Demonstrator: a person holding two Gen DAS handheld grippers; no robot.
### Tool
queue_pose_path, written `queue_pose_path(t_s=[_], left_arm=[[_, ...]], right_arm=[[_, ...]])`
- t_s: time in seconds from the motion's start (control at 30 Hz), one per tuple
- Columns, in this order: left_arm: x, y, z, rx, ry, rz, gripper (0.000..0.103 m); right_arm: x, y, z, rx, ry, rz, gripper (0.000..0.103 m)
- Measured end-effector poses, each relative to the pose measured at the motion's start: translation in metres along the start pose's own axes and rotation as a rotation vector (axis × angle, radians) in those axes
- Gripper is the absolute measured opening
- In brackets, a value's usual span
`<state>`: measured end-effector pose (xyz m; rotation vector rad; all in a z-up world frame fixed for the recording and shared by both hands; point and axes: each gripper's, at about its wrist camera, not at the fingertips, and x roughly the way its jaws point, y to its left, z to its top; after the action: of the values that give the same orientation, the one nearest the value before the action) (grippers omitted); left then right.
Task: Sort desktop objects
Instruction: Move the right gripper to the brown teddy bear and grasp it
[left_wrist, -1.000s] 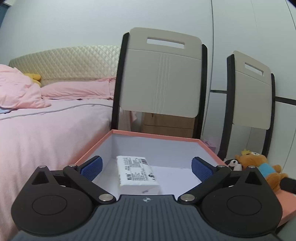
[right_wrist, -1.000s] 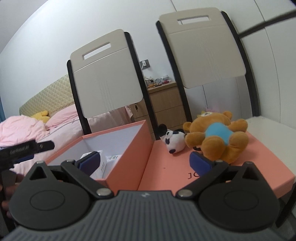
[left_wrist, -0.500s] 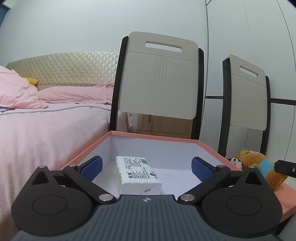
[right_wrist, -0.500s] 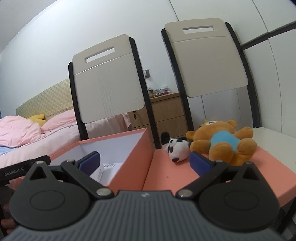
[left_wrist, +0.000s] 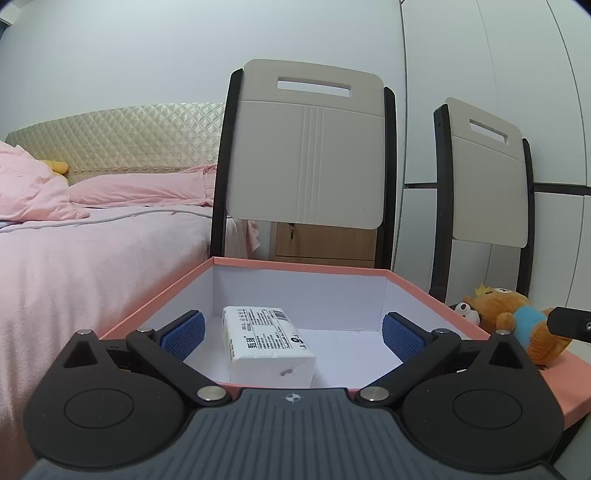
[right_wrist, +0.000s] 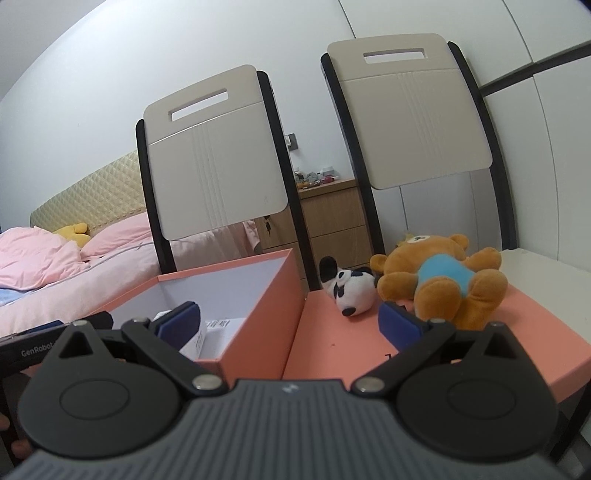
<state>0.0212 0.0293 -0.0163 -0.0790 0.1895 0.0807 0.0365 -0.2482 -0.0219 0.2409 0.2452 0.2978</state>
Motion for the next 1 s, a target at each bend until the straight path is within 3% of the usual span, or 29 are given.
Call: queue_pose_path(t_s=[0.23,0.5,0.73,0.83,1.0], left_arm=[[-0.001,0.001,0.000,-0.010,0.003,0.006,0.103],[0.001,-0.001,-0.001,-0.008,0.011,0.025,0.103],[0.000,-0.002,-0.001,-0.001,0.014,0.028,0.103],[0.001,-0.004,-0.002,0.005,0.017,0.020,0.103],[0.007,-0.006,-0.007,0.018,0.035,0.031,0.103]], right_arm=[[-0.001,-0.001,0.008,-0.038,-0.011,-0.008,0.103],[0.021,-0.009,0.061,-0.176,-0.040,-0.029,0.103],[0.096,-0.058,0.097,-0.119,0.076,-0.130,0.103],[0.117,-0.088,0.095,-0.085,0.111,-0.207,0.103],[0.135,-0.119,0.078,-0.068,0.197,-0.249,0.103]])
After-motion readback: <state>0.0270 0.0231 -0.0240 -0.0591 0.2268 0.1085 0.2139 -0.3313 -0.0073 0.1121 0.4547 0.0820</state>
